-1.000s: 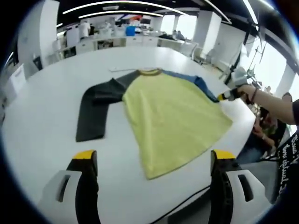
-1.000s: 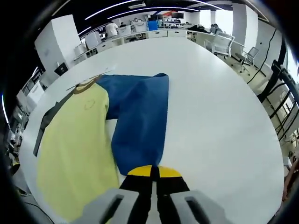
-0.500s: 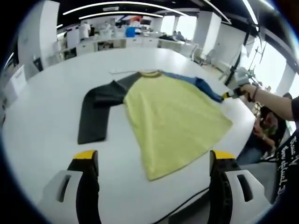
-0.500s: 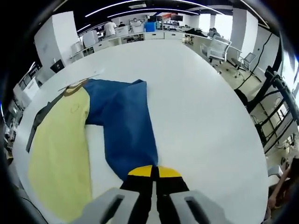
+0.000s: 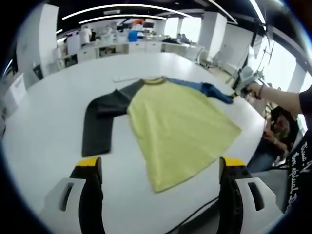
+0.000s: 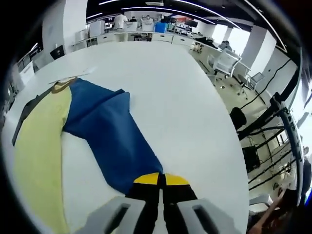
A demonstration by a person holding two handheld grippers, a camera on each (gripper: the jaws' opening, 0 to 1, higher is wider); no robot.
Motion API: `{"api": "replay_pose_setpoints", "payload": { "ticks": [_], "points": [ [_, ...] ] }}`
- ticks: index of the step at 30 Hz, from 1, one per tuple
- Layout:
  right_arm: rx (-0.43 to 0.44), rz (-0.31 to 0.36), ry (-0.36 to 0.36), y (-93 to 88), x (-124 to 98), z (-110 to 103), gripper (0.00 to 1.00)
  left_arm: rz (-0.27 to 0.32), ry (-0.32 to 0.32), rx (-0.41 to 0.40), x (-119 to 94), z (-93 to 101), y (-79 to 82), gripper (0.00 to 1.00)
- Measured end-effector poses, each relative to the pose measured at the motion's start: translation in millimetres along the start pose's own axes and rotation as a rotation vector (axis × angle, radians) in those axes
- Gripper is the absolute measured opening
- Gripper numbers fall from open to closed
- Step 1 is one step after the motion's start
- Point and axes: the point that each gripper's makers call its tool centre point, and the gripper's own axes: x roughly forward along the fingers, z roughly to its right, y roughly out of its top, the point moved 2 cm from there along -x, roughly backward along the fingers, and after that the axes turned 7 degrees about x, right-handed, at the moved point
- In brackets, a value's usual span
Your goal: Fold the garment on the visible template until the final outline fits inside the template.
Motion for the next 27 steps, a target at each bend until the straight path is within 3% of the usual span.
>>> {"api": "replay_pose_setpoints", "payload": {
  "ticks": [14, 27],
  "points": [
    [-0.134, -0.014, -0.104, 21.7, 26.3, 44.7, 0.0, 0.028, -0.01, 0.039, 2.5, 1.2, 9.5, 0.99],
    [-0.163, 0.002, -0.16, 40.3, 48.5, 74.1, 0.0, 0.006, -0.016, 0.059, 4.4, 3.0, 8.0, 0.98]
  ]
}}
